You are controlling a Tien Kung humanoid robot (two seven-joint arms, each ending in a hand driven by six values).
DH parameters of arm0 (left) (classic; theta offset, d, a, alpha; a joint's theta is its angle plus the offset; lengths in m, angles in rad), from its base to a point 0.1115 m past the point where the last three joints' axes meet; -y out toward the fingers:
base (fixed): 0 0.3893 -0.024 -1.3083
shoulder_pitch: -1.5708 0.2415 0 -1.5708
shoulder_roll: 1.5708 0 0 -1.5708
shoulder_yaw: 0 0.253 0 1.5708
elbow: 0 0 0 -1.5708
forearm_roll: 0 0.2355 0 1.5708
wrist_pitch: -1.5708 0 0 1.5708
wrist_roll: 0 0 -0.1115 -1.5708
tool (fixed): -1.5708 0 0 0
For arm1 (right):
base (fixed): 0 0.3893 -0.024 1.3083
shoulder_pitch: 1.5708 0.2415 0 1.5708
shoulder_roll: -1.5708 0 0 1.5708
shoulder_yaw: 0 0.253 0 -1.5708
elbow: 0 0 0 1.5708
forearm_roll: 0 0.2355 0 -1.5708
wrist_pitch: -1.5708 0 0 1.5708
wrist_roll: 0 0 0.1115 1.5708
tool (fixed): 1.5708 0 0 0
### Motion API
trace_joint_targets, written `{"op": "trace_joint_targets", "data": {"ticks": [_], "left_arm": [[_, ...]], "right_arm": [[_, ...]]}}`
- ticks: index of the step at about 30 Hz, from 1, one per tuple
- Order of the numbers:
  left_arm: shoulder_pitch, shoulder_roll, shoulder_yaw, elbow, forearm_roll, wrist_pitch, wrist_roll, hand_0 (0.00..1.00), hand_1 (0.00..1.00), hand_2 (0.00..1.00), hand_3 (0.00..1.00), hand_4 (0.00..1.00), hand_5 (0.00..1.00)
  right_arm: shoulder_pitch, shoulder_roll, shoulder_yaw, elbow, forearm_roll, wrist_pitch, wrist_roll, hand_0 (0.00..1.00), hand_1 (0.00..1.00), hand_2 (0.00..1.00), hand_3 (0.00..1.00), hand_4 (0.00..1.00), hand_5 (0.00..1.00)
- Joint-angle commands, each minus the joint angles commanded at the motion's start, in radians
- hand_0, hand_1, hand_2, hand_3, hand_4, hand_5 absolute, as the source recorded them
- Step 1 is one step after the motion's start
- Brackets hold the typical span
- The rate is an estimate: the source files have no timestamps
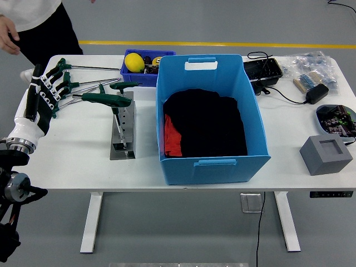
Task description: Lift tool from toolbox,place it in box,lift tool from toolbox,place it in box
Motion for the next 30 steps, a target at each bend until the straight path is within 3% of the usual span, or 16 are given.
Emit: {"op": "trace_joint_targets", "data": {"ticks": [30], "left_arm": [[-0.005,-0.001,-0.006,0.013,0.021,-0.002,0.0,0.875,0.885,0.954,0.887,0.998,0.975]], "right_arm": [[-0.002,0.0,-0.028,0.0,0.015,0.0,-0.003,0.675,0.646,0.716,0.579,0.785,0.73]]}}
